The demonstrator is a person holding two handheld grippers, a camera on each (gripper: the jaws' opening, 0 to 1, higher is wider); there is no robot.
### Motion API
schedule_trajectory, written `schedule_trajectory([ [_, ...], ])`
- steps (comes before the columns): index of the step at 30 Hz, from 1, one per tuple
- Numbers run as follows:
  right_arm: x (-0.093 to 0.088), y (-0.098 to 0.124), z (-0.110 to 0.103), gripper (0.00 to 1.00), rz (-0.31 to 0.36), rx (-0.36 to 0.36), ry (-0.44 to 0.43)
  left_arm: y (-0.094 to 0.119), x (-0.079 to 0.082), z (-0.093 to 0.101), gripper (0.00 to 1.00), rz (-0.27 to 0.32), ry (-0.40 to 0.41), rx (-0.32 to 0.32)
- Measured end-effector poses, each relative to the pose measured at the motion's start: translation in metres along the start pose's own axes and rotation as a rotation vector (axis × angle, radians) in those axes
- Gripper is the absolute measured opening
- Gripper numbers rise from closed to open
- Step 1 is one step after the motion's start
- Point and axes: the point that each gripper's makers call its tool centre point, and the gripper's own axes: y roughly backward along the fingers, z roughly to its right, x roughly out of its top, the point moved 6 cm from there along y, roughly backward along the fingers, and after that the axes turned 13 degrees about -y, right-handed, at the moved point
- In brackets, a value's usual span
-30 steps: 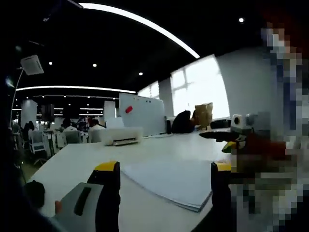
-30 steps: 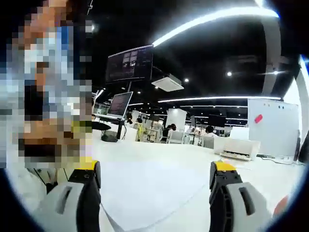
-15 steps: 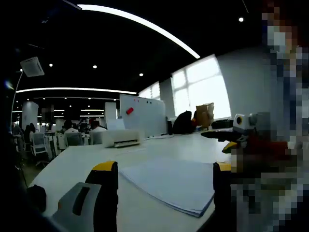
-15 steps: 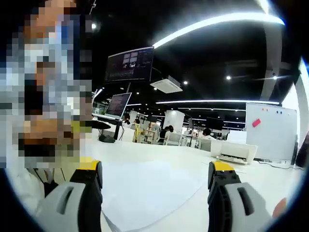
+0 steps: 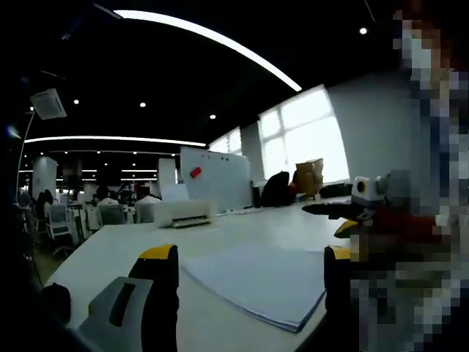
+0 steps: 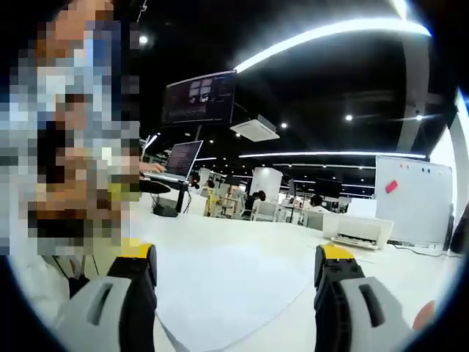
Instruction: Organize the stack of printing papers by aligning and flattening the scattered papers on the table
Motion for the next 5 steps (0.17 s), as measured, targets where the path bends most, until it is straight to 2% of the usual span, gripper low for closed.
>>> schedule_trajectory([
  [5, 0.0023, -0.0010, 0.0030, 0.84, -0.007, -0.005, 0.003, -0.0003, 0.0017, -0.0016, 0.84, 0.007, -0.002, 0.003],
])
